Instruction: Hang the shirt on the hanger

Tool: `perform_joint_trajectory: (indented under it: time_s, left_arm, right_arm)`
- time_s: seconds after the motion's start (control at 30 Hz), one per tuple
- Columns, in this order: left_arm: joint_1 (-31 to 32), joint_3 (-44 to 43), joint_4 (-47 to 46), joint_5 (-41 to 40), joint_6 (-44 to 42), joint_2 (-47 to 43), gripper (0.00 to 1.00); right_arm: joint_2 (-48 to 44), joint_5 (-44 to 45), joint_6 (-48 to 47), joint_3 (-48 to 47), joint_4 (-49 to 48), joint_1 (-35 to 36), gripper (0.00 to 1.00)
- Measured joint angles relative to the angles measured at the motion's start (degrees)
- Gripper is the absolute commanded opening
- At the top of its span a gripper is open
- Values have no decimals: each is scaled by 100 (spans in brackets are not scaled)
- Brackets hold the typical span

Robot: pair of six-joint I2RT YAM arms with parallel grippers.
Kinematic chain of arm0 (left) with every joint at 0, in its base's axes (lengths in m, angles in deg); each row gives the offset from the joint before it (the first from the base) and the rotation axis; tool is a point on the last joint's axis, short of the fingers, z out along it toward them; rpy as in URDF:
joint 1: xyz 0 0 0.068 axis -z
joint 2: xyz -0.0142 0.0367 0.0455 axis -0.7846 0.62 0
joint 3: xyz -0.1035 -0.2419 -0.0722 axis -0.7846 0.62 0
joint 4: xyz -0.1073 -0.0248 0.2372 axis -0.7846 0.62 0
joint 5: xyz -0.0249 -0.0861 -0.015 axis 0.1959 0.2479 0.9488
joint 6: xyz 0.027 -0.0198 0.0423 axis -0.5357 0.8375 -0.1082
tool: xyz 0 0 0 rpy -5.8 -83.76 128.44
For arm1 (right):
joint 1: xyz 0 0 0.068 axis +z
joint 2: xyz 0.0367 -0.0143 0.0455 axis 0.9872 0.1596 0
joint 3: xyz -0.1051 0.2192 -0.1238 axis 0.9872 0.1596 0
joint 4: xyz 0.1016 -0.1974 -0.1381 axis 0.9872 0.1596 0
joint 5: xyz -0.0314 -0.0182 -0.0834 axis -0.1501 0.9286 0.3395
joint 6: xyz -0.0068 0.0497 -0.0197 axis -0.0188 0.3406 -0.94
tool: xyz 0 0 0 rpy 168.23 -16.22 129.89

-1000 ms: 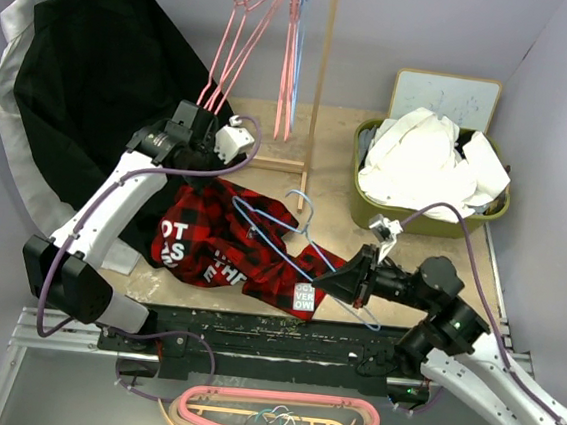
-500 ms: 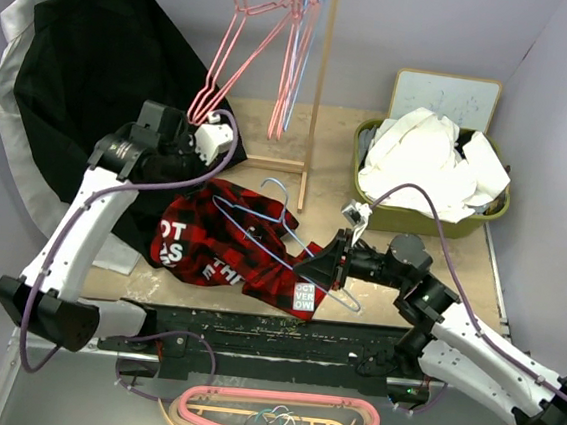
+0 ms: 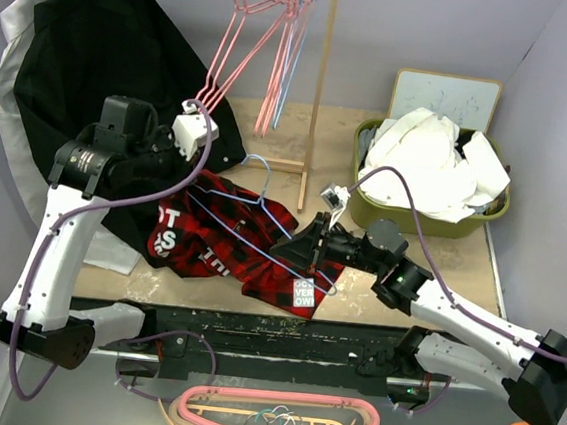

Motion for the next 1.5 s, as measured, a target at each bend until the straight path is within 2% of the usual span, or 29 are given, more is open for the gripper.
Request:
perform_joint_trajectory:
  time_s: [0.3,0.57,0.8,1.0,1.13,1.3,1.5]
  left_arm:
    - [-190,-286,376,284,-50,-297,0]
    - [-262,-597,177,-402,17,-452,0]
    - [-343,-1519,46,-866,223,-28,0]
    - [-612,-2159,44,-490,328,223,1]
    - [-737,-2026,39,-133,389,190,2]
    - [-769,-1410,-33,44,435,39,3]
    - [-774,-774,-225,341,470,22,6]
  right_arm:
    - [-17,1742,-83,-293,339,529,0]
    - [-101,2833,-310,-1200,1335,1303,0]
    - [-155,4000,-396,-1899,2483,2116,0]
    - [369,4968,-435,-3027,3217,2844,0]
    - [789,5515,-363,-3464,3696,3139,0]
    - [1528,6236,-179,-4284,4590,3508,0]
    - [1799,6741,46,-4586,5112,3790,0]
